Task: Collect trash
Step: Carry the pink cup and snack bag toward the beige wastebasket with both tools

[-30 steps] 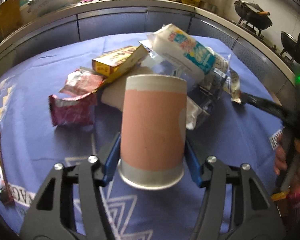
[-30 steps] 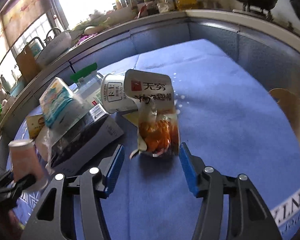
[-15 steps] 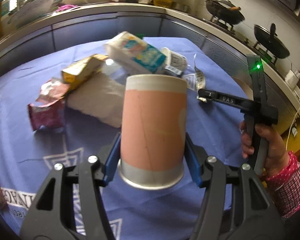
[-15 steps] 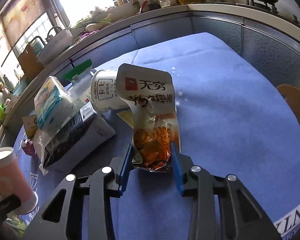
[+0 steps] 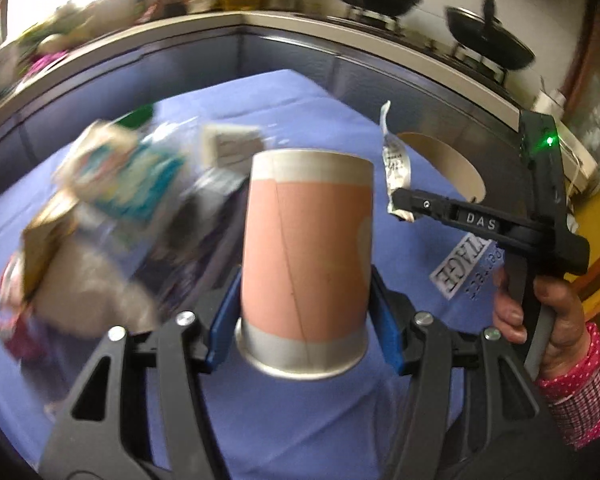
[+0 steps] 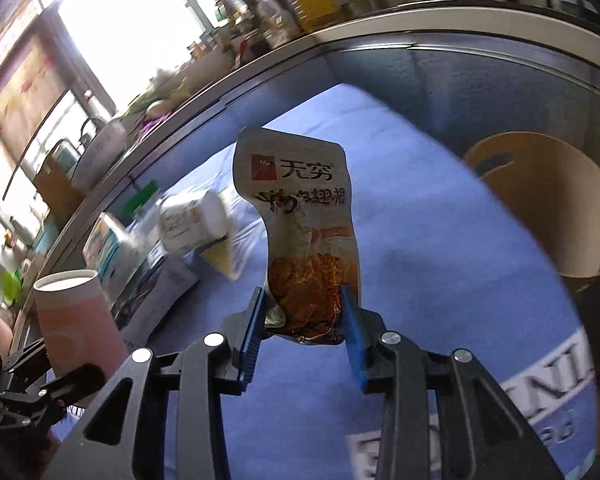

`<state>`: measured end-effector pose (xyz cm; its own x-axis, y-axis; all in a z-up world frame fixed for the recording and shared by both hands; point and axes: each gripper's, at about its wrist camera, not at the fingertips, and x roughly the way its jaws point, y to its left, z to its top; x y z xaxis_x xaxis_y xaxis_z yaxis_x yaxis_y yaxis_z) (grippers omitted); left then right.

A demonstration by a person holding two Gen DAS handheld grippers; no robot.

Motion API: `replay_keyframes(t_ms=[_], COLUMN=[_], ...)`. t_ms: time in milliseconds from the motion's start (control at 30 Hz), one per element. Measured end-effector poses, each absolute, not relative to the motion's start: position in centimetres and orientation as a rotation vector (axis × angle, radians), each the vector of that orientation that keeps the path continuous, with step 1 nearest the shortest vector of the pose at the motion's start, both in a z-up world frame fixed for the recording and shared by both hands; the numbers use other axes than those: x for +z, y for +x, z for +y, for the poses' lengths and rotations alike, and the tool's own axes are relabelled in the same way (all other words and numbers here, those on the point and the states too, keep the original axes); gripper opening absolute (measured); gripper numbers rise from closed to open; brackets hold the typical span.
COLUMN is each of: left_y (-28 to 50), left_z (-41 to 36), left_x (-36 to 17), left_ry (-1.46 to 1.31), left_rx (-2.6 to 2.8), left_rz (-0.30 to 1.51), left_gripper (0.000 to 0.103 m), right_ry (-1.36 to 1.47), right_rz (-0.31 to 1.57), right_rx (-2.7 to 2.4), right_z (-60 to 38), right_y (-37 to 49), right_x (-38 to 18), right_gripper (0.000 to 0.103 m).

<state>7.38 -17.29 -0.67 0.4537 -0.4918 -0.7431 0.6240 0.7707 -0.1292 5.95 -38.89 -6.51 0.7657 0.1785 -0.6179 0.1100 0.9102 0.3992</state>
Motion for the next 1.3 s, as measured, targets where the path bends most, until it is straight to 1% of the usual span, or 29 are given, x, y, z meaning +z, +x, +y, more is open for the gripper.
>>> replay_keyframes(t_ms=[300, 533, 700, 900, 1300], left_y=[8.2, 7.6, 7.9, 8.3, 7.0], left_z=[-24.7, -26.4, -24.4, -19.6, -13.9], left_x=[-1.2, -2.5, -3.5, -3.7, -3.7], left_ry=[0.226, 0.240, 0.216, 0.179, 0.127], left_rx=[-0.790, -0.805, -0.749, -0.633, -0.543], left_rz=[0.879, 0.927, 0.965, 0.976, 0.950], left_gripper=[0.057, 0.057, 0.057, 0.057, 0.058], right_ry=[0.509, 0.540, 0.515, 0.491, 0.433], right_rz=[0.662, 0.660, 0.678, 0.714, 0.779], right_rx=[-0.030, 0.001, 0.048, 0.112, 0.192], right_z=[-43.9, -43.9, -42.0, -39.1, -33.0], right_y=[3.2, 1.0, 0.8, 2.0, 2.6], right_x=[-6.6, -7.6, -8.1, -8.3, -8.0], right_gripper=[0.036, 0.036, 0.036, 0.036, 0.036])
